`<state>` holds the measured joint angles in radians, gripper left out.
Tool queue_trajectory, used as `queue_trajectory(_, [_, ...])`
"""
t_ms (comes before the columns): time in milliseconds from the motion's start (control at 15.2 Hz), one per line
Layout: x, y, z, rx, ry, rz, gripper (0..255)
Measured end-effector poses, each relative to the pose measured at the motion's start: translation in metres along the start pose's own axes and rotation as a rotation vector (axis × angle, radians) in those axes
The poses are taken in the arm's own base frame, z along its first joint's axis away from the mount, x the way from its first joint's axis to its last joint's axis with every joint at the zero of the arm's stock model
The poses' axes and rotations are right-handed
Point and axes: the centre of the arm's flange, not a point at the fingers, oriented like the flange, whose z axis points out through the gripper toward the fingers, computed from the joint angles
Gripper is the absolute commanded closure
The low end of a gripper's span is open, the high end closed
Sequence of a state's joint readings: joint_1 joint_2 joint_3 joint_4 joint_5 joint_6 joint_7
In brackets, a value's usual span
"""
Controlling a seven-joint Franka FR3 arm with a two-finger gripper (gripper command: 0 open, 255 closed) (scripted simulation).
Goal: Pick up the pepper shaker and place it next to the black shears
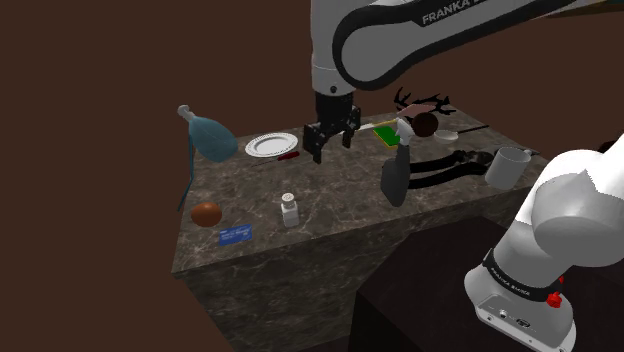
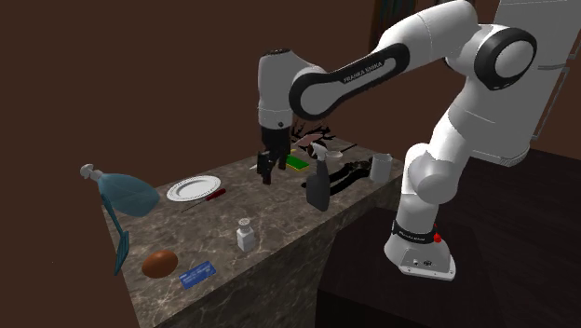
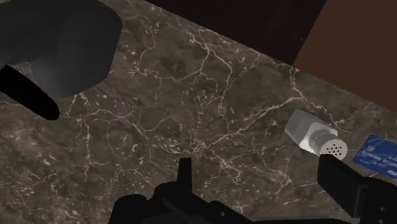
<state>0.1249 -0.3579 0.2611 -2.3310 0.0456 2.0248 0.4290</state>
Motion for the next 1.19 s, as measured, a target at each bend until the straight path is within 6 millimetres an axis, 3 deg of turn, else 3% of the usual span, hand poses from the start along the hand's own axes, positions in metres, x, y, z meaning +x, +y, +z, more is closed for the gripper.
queue_trajectory(660, [0.025,-0.113,0.066,-0.019,0.002,-0.046,0])
queue_trajectory(1188, [0.027,-0.120,0.106,-0.020,0.002,-0.049,0])
